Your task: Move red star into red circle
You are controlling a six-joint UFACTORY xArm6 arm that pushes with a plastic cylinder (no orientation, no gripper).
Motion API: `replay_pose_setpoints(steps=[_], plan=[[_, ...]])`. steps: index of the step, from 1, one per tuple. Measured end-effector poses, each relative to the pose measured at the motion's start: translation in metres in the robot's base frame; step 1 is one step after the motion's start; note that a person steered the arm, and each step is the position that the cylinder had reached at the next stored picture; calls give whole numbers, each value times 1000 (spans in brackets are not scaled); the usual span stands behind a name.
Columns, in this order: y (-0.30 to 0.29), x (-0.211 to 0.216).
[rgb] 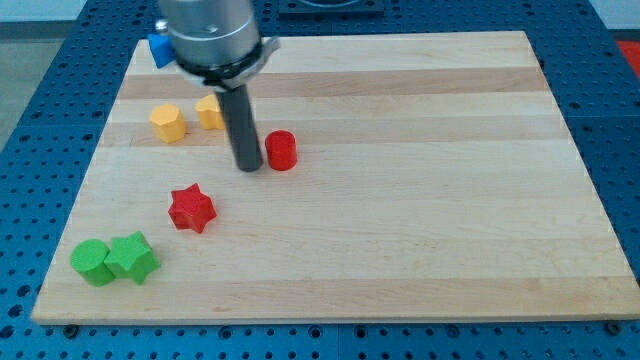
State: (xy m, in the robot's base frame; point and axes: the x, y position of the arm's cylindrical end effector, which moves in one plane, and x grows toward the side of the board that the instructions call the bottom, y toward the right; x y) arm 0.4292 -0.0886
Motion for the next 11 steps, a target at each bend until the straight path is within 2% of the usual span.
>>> replay_pose_setpoints(steps=[1,2,5,6,9,11], plan=[[31,-8],[32,-8],[-150,53],[-157,53],[-117,78],[-45,82]])
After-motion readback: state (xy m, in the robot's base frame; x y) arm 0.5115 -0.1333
